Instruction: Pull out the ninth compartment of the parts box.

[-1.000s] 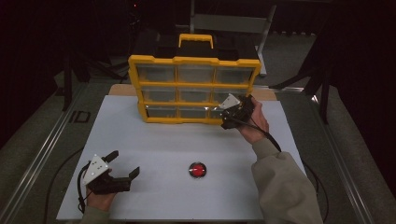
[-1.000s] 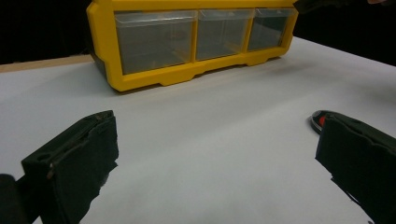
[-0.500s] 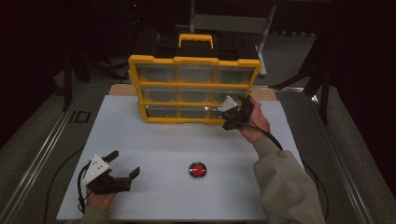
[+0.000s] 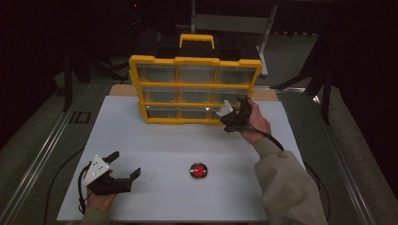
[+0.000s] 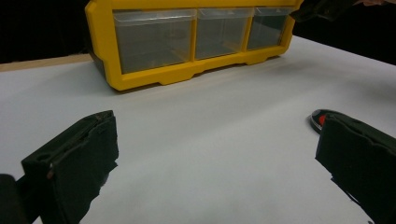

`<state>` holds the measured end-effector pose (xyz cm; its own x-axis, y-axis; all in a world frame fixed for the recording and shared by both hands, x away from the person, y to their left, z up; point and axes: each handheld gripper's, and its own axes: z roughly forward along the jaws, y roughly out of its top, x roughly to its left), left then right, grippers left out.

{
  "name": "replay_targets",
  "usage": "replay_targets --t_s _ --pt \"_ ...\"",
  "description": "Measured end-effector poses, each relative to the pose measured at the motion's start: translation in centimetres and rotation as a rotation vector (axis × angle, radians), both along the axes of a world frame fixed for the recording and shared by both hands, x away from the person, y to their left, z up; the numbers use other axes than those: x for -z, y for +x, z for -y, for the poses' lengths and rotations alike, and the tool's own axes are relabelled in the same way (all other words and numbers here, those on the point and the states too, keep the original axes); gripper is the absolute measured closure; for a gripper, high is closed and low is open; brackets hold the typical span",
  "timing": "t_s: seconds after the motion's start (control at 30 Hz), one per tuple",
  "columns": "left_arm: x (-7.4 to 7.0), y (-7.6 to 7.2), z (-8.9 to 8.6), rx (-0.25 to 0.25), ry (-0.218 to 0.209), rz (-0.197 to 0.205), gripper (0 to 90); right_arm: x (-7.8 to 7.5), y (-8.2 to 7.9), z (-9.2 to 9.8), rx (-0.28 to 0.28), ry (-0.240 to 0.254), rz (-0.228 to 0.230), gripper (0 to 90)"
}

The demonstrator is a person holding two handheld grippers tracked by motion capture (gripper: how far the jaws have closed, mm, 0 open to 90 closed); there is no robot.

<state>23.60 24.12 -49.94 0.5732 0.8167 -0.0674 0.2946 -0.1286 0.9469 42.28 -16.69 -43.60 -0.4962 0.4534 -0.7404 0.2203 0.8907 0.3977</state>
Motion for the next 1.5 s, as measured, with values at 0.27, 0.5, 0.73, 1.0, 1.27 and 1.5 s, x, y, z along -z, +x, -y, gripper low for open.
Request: replay_targets --t_s 0.27,0.5,0.73,1.0,1.27,1.5 --pt "0.0 0.0 0.0 -0.001 -0.002 0.000 0.0 0.4 -0.1 -0.1 -0.004 -0.052 0.030 14.3" --pt "0.0 0.0 -0.1 -0.001 -0.006 0.003 0.0 0.9 -0.3 -0.3 -0.024 -0.110 0.055 15.9" --pt "0.0 0.0 -0.1 -0.001 -0.004 0.001 0.0 1.6 -0.3 -0.5 -0.041 -0.178 0.087 18.6" --pt "0.0 0.0 -0.1 -0.001 -0.004 0.002 0.0 2.1 -0.4 -0.4 -0.046 -0.225 0.100 22.3" --pt "0.0 0.0 -0.1 -0.001 -0.003 0.001 0.0 2.8 -0.4 -0.3 -0.053 -0.288 0.117 23.9" --pt "0.0 0.0 0.0 0.000 -0.002 -0.002 0.0 3.2 -0.4 -0.3 -0.070 -0.340 0.143 27.2"
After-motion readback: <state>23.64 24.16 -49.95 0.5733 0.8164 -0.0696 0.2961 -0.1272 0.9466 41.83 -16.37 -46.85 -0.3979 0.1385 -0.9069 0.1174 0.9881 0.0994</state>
